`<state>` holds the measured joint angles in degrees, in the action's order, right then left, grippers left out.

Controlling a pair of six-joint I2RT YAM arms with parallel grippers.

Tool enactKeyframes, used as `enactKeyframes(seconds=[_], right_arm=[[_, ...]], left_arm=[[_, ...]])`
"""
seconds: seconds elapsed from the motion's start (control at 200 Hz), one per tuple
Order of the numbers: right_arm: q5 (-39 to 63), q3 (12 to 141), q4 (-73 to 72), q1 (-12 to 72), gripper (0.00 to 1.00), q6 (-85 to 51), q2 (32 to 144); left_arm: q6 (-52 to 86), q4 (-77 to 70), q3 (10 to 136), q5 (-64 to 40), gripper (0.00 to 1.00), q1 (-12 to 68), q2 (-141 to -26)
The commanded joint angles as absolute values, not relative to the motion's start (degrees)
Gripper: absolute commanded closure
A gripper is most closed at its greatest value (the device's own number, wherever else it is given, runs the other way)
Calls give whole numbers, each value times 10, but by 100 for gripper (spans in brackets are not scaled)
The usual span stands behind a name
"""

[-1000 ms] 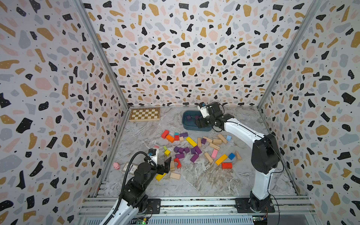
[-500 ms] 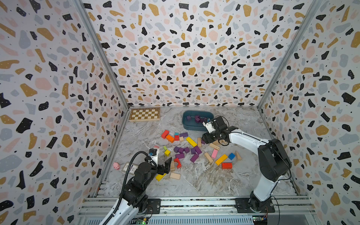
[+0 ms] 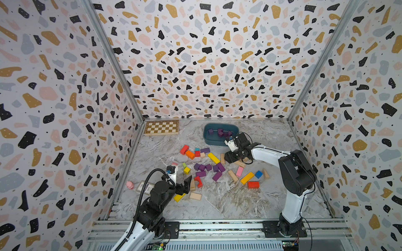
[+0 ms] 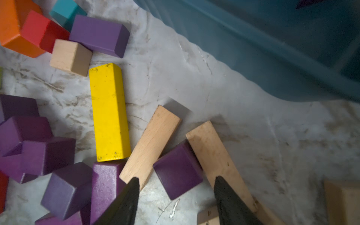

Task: Pick purple bricks into the storage bin
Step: Pick up the building block from the center of the board.

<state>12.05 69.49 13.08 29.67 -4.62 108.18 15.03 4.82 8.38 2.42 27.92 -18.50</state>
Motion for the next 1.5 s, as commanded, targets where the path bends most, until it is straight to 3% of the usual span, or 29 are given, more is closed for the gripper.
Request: enactKeyframes(seconds=[0.0, 0.671, 1.241, 1.497], right_arm=[[126, 712, 123, 295, 38, -41, 1080], [120, 723, 131, 295, 52, -31, 1095], [107, 726, 150, 295, 72, -26, 1072], [102, 772, 193, 296, 75, -27, 1043]], left_arm=[[146, 25, 89, 23, 1, 280, -186], [146, 26, 89, 25, 1, 280, -186], [146, 26, 89, 24, 1, 280, -185], [146, 25, 89, 24, 1, 281, -186]])
